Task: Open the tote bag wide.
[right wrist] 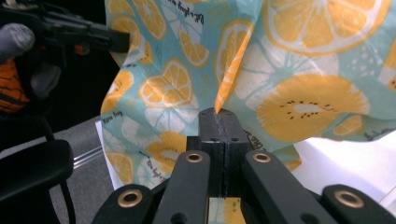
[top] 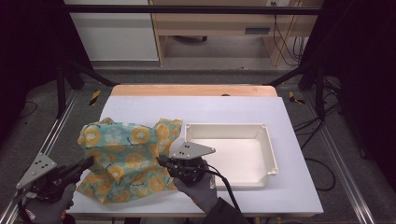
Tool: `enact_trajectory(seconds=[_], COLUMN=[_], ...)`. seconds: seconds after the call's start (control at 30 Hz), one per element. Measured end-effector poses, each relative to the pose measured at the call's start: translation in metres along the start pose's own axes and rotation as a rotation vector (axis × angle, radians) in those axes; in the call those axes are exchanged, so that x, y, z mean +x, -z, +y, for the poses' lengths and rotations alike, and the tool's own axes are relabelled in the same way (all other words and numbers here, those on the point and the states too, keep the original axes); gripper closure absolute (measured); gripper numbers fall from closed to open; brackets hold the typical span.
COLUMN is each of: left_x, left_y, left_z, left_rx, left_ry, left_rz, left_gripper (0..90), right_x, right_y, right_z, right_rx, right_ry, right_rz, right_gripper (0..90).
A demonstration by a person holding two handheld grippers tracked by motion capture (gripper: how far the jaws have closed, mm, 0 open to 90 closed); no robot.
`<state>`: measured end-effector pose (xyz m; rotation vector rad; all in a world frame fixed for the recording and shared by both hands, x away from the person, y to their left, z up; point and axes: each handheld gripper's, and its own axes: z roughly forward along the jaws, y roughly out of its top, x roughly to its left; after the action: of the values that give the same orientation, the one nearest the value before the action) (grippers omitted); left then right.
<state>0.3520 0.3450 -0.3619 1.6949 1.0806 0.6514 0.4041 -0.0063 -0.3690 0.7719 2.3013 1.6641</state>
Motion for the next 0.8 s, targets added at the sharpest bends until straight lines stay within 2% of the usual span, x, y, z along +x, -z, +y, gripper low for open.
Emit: enact_trajectory(seconds=[0.23, 0.37, 0.5, 0.53, 0.6, 0.63, 0.73, 0.8], left_x=[0.001, 0.000, 0.000, 0.000, 0.000, 0.001, 0.001, 0.002], left_y=[-0.003, -0.004, -0.005, -0.005, -0.005, -0.004, -0.003, -0.001], left_z=[-0.004, -0.004, -0.004, -0.004, -0.004, -0.004, -0.003, -0.001], left_rx=[0.017, 0.021, 0.025, 0.025, 0.024, 0.022, 0.015, 0.002], left_ry=[0.003, 0.001, 0.001, 0.001, 0.003, 0.004, 0.010, 0.015], left_rz=[0.004, 0.003, 0.002, 0.003, 0.002, 0.003, 0.005, 0.004], left_gripper=[90.0, 90.0, 90.0, 90.0, 90.0, 90.0, 89.2, 84.7], right_x=[-0.002, -0.003, -0.004, -0.004, -0.004, -0.004, -0.006, -0.008], right_y=[-0.001, 0.008, 0.012, 0.012, 0.009, 0.007, 0.001, -0.001], right_z=[-0.002, 0.007, 0.023, 0.026, 0.031, 0.032, 0.030, 0.027], right_rx=[0.013, -0.029, -0.088, -0.096, -0.096, -0.089, -0.054, -0.049], right_ry=[0.000, 0.001, -0.001, 0.003, 0.009, 0.015, 0.015, 0.007], right_rz=[-0.011, -0.014, -0.038, -0.049, -0.061, -0.067, -0.081, -0.073], right_gripper=[86.0, 74.5, 59.8, 59.1, 60.0, 63.4, 80.4, 89.1])
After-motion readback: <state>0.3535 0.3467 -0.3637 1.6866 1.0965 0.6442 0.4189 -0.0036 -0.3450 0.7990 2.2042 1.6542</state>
